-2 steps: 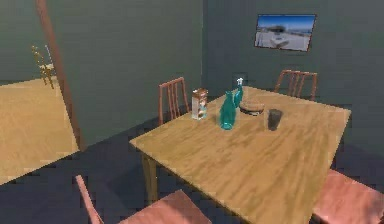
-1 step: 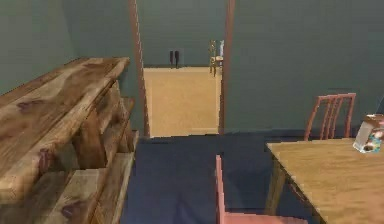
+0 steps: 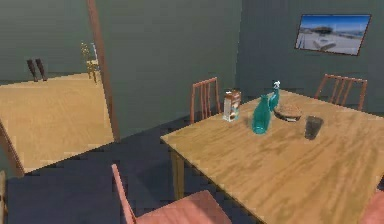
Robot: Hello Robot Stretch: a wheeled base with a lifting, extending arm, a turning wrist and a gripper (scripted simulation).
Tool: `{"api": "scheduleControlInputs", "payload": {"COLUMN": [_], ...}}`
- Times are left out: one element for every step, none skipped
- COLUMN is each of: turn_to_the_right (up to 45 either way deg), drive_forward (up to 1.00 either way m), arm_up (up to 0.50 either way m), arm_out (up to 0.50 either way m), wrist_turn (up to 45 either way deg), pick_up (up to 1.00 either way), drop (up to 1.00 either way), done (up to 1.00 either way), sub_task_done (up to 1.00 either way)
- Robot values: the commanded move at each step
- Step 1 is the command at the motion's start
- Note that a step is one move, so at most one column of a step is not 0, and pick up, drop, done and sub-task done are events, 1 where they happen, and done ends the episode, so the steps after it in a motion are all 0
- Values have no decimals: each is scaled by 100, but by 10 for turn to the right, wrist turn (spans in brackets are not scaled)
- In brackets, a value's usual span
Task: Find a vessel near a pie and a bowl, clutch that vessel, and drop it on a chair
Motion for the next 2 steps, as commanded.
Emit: {"api": "scheduleControlInputs", "payload": {"turn_to_the_right": [-420, 0], "drive_forward": [0, 20], "arm_up": [0, 0], "arm_out": [0, 0], "wrist_turn": [0, 0], "pick_up": [0, 0], "drop": [0, 0], "done": [0, 0], "sub_task_done": [0, 0]}}
